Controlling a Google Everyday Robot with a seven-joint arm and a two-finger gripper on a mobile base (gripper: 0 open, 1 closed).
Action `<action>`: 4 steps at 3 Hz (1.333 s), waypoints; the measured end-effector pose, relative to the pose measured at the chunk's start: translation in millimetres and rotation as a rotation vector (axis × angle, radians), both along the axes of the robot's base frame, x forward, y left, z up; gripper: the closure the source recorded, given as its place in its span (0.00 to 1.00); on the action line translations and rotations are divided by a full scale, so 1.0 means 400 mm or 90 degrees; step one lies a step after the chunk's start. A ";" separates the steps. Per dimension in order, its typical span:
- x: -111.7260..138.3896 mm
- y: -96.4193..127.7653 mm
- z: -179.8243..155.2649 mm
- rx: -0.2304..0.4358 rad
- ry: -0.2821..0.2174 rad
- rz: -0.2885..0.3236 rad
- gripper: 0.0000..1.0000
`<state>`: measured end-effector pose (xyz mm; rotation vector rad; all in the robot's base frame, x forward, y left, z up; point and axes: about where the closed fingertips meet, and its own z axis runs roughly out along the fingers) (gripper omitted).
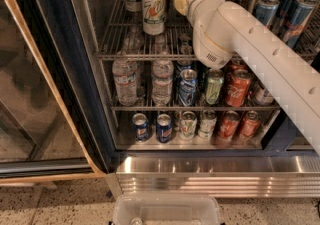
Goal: Pick redbull can from top shelf of fridge
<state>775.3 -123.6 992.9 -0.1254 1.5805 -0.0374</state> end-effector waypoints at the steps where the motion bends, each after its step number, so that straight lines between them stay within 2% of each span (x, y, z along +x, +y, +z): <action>1: 0.037 0.000 0.008 0.009 -0.009 0.008 0.28; 2: 0.068 -0.022 0.030 0.015 -0.022 -0.007 0.28; 3: 0.058 -0.026 0.043 0.025 -0.035 -0.023 0.13; 4: 0.024 -0.006 0.056 0.029 -0.051 -0.035 0.00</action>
Offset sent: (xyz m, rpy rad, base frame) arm 0.0410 -0.0214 0.0232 0.0325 -0.0598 -0.0442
